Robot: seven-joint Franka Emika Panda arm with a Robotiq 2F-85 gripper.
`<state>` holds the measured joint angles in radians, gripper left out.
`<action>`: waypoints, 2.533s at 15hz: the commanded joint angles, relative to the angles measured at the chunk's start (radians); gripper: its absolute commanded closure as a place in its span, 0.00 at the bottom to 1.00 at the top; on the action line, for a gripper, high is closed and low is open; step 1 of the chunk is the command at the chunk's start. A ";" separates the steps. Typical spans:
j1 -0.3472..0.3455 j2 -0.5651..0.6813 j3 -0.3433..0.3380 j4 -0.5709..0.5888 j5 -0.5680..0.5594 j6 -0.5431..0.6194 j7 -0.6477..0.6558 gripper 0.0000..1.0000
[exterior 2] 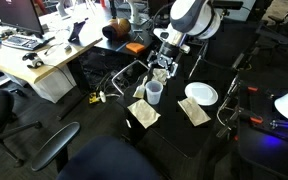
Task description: Pick up the pen from the plastic cup and put it on the table.
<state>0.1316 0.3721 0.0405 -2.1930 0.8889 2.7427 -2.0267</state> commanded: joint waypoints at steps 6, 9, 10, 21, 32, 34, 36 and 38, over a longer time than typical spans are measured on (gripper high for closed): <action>0.021 0.085 -0.004 0.063 -0.007 0.049 0.023 0.36; 0.032 0.116 -0.011 0.082 -0.022 0.062 0.042 0.32; 0.035 0.126 -0.014 0.087 -0.026 0.064 0.047 0.30; 0.041 0.190 -0.027 0.112 -0.025 0.055 0.057 0.47; -0.154 0.254 0.165 0.163 -0.374 0.069 0.333 0.46; -0.184 0.271 0.196 0.178 -0.426 0.068 0.369 0.48; -0.209 0.287 0.221 0.196 -0.467 0.064 0.397 0.61; -0.228 0.300 0.240 0.209 -0.502 0.062 0.419 0.80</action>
<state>-0.0562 0.6415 0.2391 -2.0177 0.4427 2.7871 -1.6564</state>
